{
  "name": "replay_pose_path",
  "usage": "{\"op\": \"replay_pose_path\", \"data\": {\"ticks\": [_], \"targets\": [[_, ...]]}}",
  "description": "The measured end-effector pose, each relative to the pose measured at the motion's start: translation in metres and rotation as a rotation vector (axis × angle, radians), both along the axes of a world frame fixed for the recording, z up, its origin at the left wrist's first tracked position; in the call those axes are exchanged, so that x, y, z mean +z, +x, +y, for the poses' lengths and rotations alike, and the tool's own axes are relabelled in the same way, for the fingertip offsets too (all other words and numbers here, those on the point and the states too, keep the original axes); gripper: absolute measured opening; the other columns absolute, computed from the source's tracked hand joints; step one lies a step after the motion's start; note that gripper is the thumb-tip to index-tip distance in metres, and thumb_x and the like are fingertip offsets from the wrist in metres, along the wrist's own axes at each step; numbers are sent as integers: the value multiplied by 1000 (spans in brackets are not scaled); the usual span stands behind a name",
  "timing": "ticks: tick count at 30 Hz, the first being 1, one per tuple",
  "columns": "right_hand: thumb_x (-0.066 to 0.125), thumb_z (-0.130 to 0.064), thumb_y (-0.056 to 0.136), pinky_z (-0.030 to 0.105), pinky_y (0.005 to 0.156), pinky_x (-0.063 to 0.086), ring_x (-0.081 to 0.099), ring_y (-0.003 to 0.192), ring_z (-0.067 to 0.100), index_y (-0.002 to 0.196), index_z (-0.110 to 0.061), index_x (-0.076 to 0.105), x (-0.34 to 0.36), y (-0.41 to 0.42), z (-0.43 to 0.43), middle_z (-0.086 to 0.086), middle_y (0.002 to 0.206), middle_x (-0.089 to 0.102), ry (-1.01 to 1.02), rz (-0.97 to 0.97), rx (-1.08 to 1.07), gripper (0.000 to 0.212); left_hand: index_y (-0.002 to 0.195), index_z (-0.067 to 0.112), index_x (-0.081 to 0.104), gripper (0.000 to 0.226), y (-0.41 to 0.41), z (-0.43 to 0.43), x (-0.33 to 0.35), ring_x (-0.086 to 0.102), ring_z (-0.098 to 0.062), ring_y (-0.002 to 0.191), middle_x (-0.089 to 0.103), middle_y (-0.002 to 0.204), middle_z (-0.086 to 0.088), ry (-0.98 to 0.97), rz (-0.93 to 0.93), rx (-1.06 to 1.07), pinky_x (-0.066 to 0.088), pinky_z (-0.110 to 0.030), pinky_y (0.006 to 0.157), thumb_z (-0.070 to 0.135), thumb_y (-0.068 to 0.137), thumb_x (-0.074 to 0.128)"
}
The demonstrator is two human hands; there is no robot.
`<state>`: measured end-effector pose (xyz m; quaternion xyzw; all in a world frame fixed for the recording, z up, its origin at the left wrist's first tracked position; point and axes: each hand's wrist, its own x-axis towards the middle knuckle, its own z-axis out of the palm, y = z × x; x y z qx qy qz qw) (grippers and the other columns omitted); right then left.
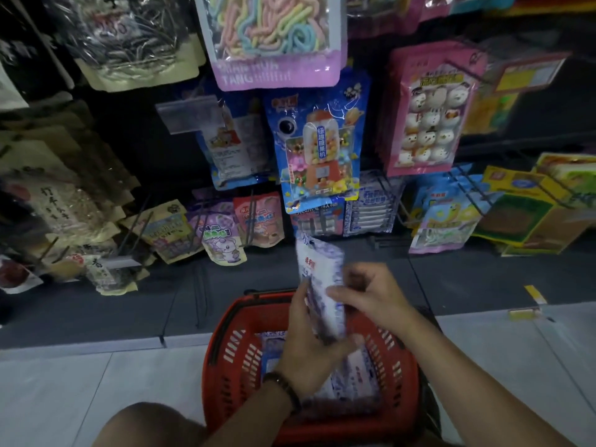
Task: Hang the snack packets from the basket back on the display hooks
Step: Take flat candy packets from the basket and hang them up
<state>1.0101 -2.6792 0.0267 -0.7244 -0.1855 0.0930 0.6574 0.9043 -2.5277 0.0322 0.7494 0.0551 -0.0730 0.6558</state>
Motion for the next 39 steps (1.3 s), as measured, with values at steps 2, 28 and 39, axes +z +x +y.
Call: {"op": "replay_pose_path", "data": {"ticks": [2, 28, 39], "targets": [[87, -29, 84, 30, 68, 58, 75, 75, 18, 88, -12, 82, 11, -8, 3, 6, 84, 81, 15, 5, 87, 17, 149, 40, 34, 76, 4, -9, 5, 59, -4, 129, 56, 145, 15, -171, -36, 106, 56, -32, 101, 25, 90, 79], [70, 5, 95, 22, 72, 55, 68, 80, 12, 101, -3, 74, -24, 52, -124, 19, 91, 76, 72, 31, -639, 11, 110, 32, 79, 27, 134, -61, -26, 68, -10, 109, 74, 119, 5, 170, -117, 195, 51, -24, 99, 11, 100, 66], [63, -24, 106, 41, 118, 44, 55, 135, 15, 154, -8, 50, -59, 96, -110, 5, 147, 61, 117, 318, -781, 53, 80, 24, 65, 29, 188, -98, -64, 58, -12, 74, 63, 78, 4, 121, 115, 135, 47, -23, 71, 45, 99, 60]]}}
